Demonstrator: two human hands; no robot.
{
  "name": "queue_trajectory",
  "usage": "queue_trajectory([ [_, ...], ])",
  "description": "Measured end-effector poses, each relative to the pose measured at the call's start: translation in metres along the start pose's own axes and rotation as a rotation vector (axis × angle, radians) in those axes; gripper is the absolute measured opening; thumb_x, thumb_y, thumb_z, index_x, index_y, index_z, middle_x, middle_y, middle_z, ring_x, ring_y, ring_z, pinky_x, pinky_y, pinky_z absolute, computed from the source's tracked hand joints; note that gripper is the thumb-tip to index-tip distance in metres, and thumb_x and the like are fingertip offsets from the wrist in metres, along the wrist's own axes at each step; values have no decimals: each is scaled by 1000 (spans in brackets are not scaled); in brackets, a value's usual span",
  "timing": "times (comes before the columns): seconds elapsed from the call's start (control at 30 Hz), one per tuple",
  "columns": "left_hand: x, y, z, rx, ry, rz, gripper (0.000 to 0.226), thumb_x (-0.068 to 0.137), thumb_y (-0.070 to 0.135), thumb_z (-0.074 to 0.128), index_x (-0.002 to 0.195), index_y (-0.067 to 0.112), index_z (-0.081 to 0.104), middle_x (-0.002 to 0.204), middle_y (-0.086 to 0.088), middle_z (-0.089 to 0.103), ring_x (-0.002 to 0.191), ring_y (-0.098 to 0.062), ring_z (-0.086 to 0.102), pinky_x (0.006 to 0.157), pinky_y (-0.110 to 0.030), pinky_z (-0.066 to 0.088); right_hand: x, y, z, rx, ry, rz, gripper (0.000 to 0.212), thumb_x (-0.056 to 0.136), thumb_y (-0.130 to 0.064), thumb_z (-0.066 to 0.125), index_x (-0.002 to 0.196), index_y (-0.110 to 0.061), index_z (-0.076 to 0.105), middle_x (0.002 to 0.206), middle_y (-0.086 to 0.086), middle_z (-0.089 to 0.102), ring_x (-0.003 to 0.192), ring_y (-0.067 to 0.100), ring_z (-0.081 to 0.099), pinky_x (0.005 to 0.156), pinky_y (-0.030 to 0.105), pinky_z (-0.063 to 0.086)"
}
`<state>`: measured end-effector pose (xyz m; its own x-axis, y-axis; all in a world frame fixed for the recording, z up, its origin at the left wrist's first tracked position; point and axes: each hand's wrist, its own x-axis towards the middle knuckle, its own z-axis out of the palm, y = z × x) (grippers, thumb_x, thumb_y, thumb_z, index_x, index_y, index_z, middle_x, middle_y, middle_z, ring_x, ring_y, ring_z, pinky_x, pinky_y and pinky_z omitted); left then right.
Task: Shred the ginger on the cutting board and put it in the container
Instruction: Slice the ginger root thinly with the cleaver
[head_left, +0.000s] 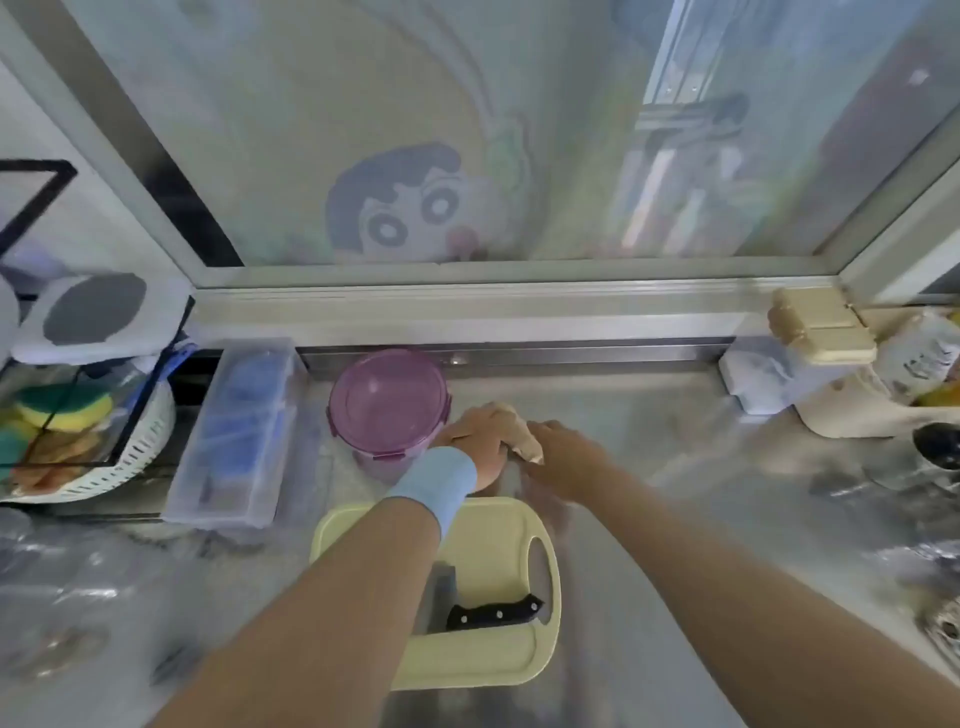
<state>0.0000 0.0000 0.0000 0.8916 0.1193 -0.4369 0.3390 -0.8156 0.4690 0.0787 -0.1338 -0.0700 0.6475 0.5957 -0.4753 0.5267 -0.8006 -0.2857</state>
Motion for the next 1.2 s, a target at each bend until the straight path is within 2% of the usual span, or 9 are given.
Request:
queue_trajectory([
  [0.03,11,-2,3,27,-24,29,45,80,42,41,117,29,63,137,6,48,120,-21,48,104,-34,39,7,1,3,21,1,-6,49,98,-48,48,143,-30,42,137,4,52,122,31,55,97,44,48],
  [0.1,30,-9,14,145,-30,38,47,99,23,38,146,26,40,158,5,22,144,-17,23,117,-32,21,18,-1,5,64,8,11,53,99,-50,47,147,-28,39,135,7,52,122,33,55,98,44,47],
  [0.2,47,-30,37,229,17,39,59,102,10,35,155,26,13,162,8,3,148,-13,8,118,-30,16,30,-3,10,133,29,64,59,99,-49,54,148,-20,39,137,10,49,126,34,51,101,43,44],
  [0.33,44,-46,48,206,123,138,56,95,12,46,147,26,30,150,6,25,130,-21,38,101,-31,39,36,-6,17,250,86,78,43,94,-27,66,132,-12,52,125,11,60,116,33,58,91,36,47],
  [0.47,22,-57,53,195,141,171,55,96,8,49,148,19,33,152,1,30,137,-20,32,112,-32,31,15,-8,18,221,25,11,39,88,-15,71,125,-14,58,110,9,68,104,30,64,75,27,41],
  [0.63,-25,-66,55,189,118,170,53,95,22,56,144,28,36,145,7,38,130,-17,39,106,-31,35,-34,-25,26,232,-104,-58,56,85,-14,75,137,-25,56,112,2,67,102,21,61,86,29,44],
  [0.8,-72,-94,57,92,41,31,61,87,34,67,140,31,39,136,5,48,121,-20,49,99,-32,41,-60,-61,44,286,-84,-97,62,78,-11,79,134,-32,62,116,-2,69,105,16,61,83,24,40],
  [1.0,-108,-141,60,33,92,-106,54,82,35,72,130,26,48,127,5,48,115,-18,50,97,-31,41,-62,-111,74,286,-34,-147,62,85,-13,74,143,-26,55,130,0,66,118,21,60,97,28,45],
  [1.2,-116,-182,72,-27,110,-177,54,74,34,77,123,28,55,119,8,44,110,-16,49,94,-31,42,-47,-136,98,144,-62,-246,42,91,-14,65,133,-19,60,121,6,69,113,28,61,94,39,49],
])
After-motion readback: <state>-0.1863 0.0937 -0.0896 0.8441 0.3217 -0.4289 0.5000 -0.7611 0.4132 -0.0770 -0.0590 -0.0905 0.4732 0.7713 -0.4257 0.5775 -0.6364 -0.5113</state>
